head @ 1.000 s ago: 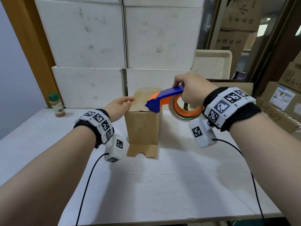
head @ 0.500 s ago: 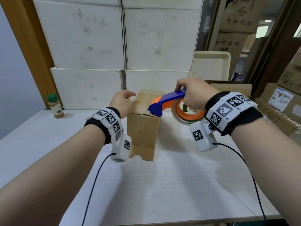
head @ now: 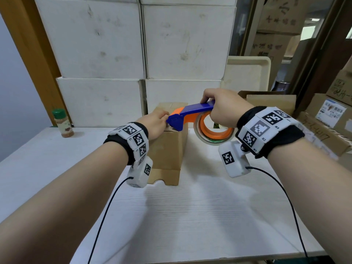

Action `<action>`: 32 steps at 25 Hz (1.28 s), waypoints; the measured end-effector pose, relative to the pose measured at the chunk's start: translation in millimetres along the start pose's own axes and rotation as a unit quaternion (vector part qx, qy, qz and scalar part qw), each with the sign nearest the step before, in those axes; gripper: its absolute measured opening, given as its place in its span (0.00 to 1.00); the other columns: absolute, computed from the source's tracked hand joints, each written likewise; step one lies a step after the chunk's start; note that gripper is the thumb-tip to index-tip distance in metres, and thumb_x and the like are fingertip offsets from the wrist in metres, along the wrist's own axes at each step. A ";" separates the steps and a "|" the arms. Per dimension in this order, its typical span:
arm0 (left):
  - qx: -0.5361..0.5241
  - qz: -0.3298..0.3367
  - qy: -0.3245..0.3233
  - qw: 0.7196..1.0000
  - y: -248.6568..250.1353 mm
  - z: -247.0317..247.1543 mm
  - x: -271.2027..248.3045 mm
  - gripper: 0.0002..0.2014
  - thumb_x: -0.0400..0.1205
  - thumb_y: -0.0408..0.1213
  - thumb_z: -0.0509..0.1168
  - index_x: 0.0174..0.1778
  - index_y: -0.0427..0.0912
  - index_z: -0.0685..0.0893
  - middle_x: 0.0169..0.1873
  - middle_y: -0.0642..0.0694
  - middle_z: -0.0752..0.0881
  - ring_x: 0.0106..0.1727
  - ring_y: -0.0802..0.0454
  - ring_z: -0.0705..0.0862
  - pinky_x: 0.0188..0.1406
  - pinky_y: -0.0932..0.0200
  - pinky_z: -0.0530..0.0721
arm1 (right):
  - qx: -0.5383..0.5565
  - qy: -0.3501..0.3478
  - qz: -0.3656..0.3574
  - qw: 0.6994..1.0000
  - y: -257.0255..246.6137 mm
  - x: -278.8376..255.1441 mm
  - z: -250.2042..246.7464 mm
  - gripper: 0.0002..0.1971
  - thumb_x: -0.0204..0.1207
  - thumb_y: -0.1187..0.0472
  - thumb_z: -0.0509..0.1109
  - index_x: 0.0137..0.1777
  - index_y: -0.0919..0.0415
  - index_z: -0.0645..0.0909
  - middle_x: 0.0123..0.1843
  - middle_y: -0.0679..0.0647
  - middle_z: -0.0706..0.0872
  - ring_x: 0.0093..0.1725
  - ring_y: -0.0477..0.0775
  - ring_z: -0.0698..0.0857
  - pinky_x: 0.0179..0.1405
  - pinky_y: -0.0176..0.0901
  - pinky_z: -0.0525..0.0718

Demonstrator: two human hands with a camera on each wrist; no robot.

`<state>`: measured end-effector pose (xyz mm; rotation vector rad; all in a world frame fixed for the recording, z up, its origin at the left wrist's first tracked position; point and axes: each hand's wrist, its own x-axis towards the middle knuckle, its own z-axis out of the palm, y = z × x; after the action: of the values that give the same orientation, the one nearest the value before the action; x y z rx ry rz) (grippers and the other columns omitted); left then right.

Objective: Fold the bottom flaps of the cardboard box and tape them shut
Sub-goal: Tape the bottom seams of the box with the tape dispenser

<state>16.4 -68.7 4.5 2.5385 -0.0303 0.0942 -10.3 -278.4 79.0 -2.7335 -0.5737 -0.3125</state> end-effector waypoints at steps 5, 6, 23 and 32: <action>0.000 0.025 -0.042 0.999 1.6 -7.7 -0.3 0.20 0.87 0.33 0.51 0.75 0.42 0.68 0.71 0.42 0.74 0.74 0.44 0.72 0.77 0.49 0.67 | 0.002 0.008 -0.013 1.000 -6.9 5.4 2.2 0.17 0.74 0.73 0.60 0.57 0.53 0.78 0.51 0.52 0.77 0.50 0.55 0.78 0.45 0.45 0.77; 0.009 0.031 -0.042 0.999 2.8 -7.4 1.3 0.18 0.86 0.31 0.51 0.73 0.39 0.70 0.69 0.41 0.75 0.72 0.43 0.73 0.76 0.48 0.67 | 0.000 0.007 -0.011 1.000 -6.9 5.8 1.9 0.17 0.74 0.73 0.60 0.56 0.52 0.77 0.51 0.52 0.77 0.49 0.55 0.78 0.44 0.44 0.76; 0.225 0.055 -0.048 0.971 17.2 10.5 9.6 0.17 0.83 0.33 0.52 0.68 0.43 0.71 0.65 0.45 0.73 0.70 0.47 0.70 0.70 0.41 0.71 | -0.012 -0.041 0.023 0.999 14.0 -14.1 -1.6 0.19 0.76 0.75 0.60 0.61 0.53 0.76 0.54 0.54 0.77 0.50 0.58 0.80 0.43 0.44 0.81; 0.294 0.106 -0.038 0.949 29.6 8.3 -6.0 0.18 0.87 0.31 0.46 0.73 0.36 0.68 0.70 0.37 0.72 0.72 0.44 0.67 0.71 0.58 0.58 | -0.022 -0.043 0.016 0.999 21.3 -15.0 -1.9 0.18 0.76 0.74 0.60 0.59 0.51 0.76 0.56 0.55 0.79 0.51 0.58 0.80 0.44 0.46 0.81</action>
<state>9.6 -97.7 13.9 3.1267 -0.3540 0.1016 -15.1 -302.8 70.8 -2.8066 -0.5526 -0.2019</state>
